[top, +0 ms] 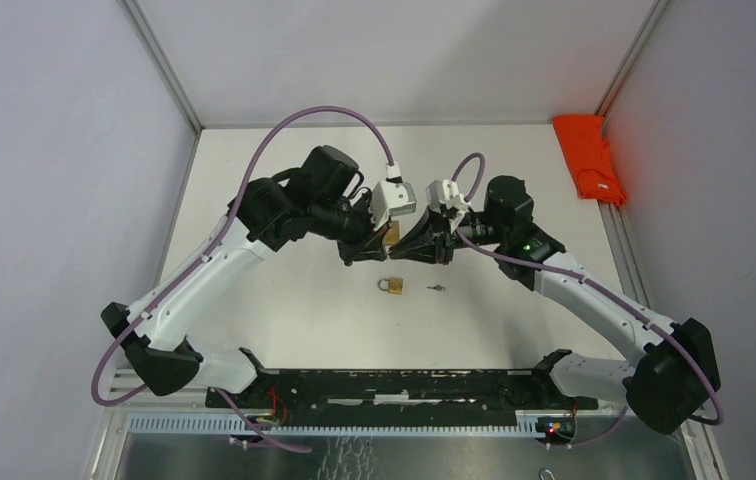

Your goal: Unlock with the key

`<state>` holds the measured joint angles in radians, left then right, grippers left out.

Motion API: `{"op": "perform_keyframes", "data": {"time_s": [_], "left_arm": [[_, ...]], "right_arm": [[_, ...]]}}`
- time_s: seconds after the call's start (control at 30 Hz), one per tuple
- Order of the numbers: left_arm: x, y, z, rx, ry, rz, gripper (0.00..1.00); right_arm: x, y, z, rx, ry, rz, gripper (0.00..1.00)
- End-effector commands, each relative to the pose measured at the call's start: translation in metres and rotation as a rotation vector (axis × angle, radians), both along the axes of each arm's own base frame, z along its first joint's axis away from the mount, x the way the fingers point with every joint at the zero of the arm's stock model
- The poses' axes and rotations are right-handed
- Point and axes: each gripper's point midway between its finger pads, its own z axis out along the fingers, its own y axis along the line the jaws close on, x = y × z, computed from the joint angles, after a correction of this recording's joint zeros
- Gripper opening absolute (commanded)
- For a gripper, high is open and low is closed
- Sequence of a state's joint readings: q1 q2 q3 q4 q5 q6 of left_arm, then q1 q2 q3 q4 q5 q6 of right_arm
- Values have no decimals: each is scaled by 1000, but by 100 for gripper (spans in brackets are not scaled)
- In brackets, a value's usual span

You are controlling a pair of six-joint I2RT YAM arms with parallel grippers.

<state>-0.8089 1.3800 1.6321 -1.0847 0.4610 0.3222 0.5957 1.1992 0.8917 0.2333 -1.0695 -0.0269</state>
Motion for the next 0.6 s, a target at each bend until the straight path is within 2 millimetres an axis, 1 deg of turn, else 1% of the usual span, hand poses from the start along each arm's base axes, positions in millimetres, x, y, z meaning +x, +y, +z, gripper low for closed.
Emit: {"op": "perform_keyframes", "data": {"time_s": [0.0, 0.2, 0.37, 0.47, 0.5, 0.57], "left_arm": [[-4, -3, 22, -78, -43, -17, 2], [-5, -3, 22, -78, -42, -19, 2], [-4, -3, 19, -75, -45, -14, 2], [0, -3, 18, -70, -57, 0, 4], [2, -3, 19, -72, -64, 7, 6], [7, -2, 23, -76, -88, 27, 13]], "right_arm": [[9, 0, 8, 2, -37, -42, 15], [12, 0, 8, 1, -40, -64, 0], [20, -3, 12, 8, -42, -138, 0], [26, -6, 18, 19, -42, -197, 0], [27, -7, 19, 20, -37, -209, 0], [34, -10, 20, 7, -22, -258, 0]]}}
